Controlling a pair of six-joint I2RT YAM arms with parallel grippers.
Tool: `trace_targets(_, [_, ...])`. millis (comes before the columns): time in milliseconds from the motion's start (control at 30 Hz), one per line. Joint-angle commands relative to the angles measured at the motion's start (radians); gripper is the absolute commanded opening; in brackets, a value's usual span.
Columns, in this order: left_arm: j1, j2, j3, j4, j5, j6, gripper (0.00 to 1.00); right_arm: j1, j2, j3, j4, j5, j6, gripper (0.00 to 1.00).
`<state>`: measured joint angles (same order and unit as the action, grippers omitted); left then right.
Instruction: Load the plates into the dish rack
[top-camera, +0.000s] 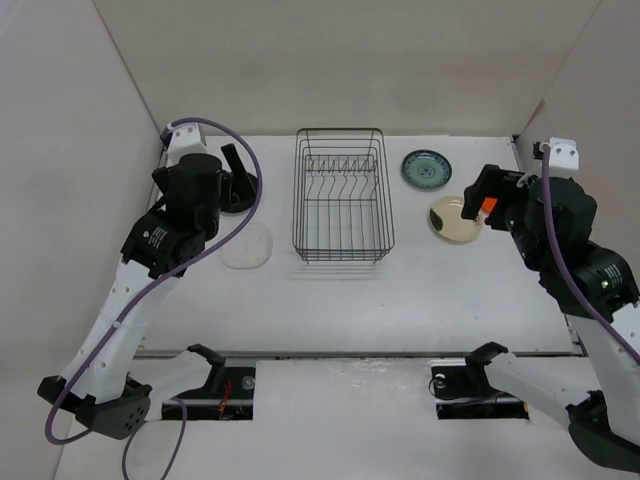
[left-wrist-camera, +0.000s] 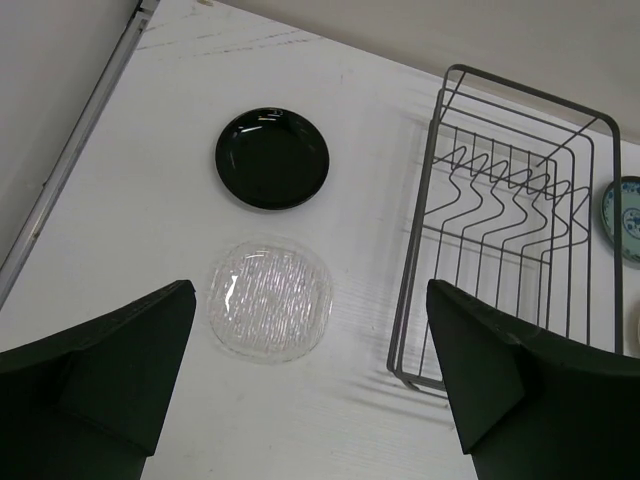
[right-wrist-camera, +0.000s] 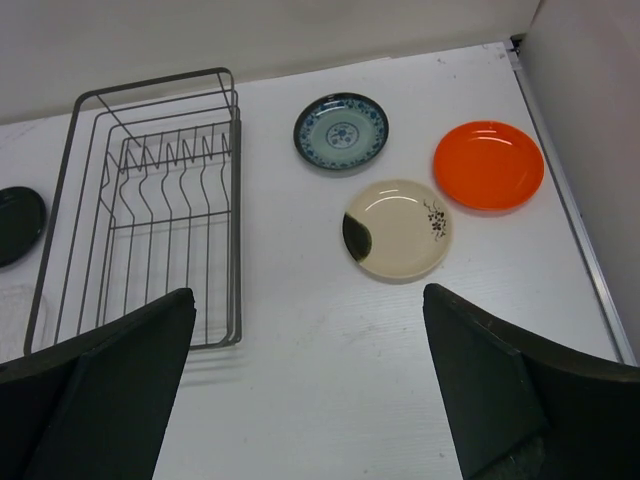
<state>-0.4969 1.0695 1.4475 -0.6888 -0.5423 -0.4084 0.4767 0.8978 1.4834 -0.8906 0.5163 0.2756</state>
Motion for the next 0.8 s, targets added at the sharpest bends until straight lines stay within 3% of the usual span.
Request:
trace_targets(0, [0.001, -0.013, 0.045, 0.006, 0.002, -0.001, 1.0, -0.006, 0.013, 0.032, 0.01, 0.013, -0.006, 1.0])
trace_targets(300, [0.001, 0.007, 0.025, 0.015, 0.051, -0.001, 1.0, -0.015, 0.021, 0.003, 0.044, -0.013, 0.014, 1.0])
trace_targets(433, [0.001, 0.032, 0.013, 0.054, 0.122, -0.01, 1.0, -0.073, 0.044, -0.079, 0.236, -0.166, 0.014, 1.0])
trace_targets(500, [0.001, 0.047, -0.001, 0.087, 0.175, -0.021, 1.0, -0.139, 0.122, -0.167, 0.413, -0.228, 0.014, 1.0])
trace_targets(633, [0.001, 0.082, -0.033, 0.124, 0.216, -0.032, 1.0, -0.47, 0.401, -0.152, 0.57, -0.63, 0.004, 0.94])
trace_targets(767, [0.032, 0.083, -0.053, 0.149, 0.243, -0.032, 1.0, -0.559, 0.625, -0.089, 0.677, -0.752, 0.008, 0.92])
